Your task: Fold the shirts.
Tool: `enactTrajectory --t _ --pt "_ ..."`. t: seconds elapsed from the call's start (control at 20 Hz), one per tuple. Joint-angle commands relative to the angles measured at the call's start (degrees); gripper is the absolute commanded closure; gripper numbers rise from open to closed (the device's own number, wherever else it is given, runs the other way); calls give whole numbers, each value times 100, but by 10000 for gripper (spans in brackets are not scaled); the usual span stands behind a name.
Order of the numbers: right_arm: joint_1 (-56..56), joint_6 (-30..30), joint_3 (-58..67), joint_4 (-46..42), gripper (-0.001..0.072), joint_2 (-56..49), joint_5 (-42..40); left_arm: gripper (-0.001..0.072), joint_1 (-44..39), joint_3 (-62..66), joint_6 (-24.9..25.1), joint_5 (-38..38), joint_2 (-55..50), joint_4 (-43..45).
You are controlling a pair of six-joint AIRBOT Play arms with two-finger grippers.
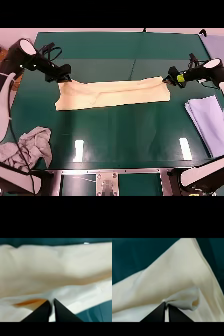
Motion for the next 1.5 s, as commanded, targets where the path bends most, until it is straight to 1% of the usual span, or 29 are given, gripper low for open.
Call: enactTrajectory --t 0.0,0.05,0.1,0.15,0.25,0.4,0.45,0.5,0.55,0.6,0.65,0.85,0.95,1.05,1.1,1.25,1.35,1.45 --pt "44 136 1045 678 269 -1113 -562 133 153 542 131 1250 -756 -588" --pt "7 136 1311 699 198 -1261 -564 43 155 540 140 1617 -767 -872" --pt "-74 127 1534 697 198 -1322 -442 42 160 553 175 1766 -728 -975" --pt "-203 -103 1709 651 196 -1318 -240 42 201 627 227 1652 -695 -981" --pt "-564 -553 1991 518 195 -1318 494 42 376 896 269 992 -643 -977" --pt "-1099 -997 1993 212 194 -1410 1606 43 649 1279 262 -114 -634 -981" --pt "-1202 -1110 1993 216 195 -1502 1899 44 708 1325 227 -317 -634 -992" --pt "-1255 -1169 1993 223 195 -1620 2131 68 743 1325 199 -437 -627 -1012" --pt "-1248 -1257 1993 225 194 -1727 2271 252 741 1325 201 -507 -627 -1038" --pt "-1200 -1314 1993 227 194 -1834 2315 475 741 1325 205 -540 -627 -1071" --pt "-1132 -1364 1996 251 195 -1912 2315 676 734 1325 229 -560 -627 -1196" --pt "-695 -1517 1996 442 200 -2214 2347 684 734 1325 225 -542 -627 -1646" --pt "-457 -1523 1998 442 225 -2343 2461 684 734 1325 227 -546 -627 -1786" --pt "-326 -1631 2013 439 551 -2365 2575 684 734 1325 319 -562 -627 -1971" --pt "-308 -1626 2094 437 694 -2365 2662 684 717 1325 396 -555 -627 -2048" --pt "-313 -1572 2367 437 694 -2124 2717 686 348 1320 542 -492 -654 -1908" --pt "-304 -1488 2455 437 695 -1749 2721 685 -216 1320 568 -236 -767 -1749" --pt "-278 -1445 2455 442 694 -1294 3003 685 -944 1320 575 225 -1023 -1716"
